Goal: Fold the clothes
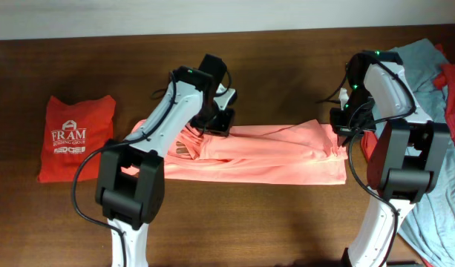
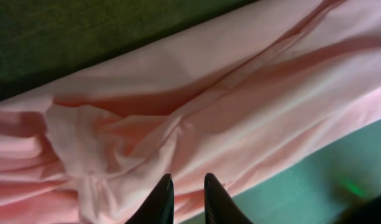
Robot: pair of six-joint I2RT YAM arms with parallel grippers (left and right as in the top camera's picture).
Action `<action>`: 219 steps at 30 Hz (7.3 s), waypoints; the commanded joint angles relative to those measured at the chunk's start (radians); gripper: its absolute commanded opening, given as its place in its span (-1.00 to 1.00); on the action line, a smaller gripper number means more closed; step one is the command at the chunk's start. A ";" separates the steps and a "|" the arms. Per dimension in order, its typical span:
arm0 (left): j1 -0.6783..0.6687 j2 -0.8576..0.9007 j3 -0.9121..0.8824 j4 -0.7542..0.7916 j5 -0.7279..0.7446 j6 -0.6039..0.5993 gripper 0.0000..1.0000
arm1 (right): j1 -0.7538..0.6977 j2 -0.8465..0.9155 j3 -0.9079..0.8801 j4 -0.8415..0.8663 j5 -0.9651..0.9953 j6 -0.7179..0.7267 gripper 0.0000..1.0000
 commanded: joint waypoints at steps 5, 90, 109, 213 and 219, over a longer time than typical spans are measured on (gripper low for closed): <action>0.021 -0.008 -0.186 0.076 -0.027 0.008 -0.55 | 0.002 -0.039 0.015 -0.005 0.019 -0.007 -0.74; 0.631 -0.092 -0.217 0.011 -0.030 0.099 -0.99 | 0.002 -0.039 0.015 -0.008 0.019 -0.006 -0.71; 0.588 -0.089 -0.264 0.077 -0.155 0.098 0.25 | 0.002 -0.039 0.015 -0.008 0.019 -0.007 -0.71; 0.061 -0.299 -0.475 0.330 -0.192 -0.111 -0.83 | 0.003 -0.039 0.015 -0.041 -0.250 -0.137 -0.41; 0.061 -0.298 -0.497 0.510 -0.192 -0.111 -0.67 | 0.023 -0.039 0.004 -0.044 -0.297 -0.176 0.00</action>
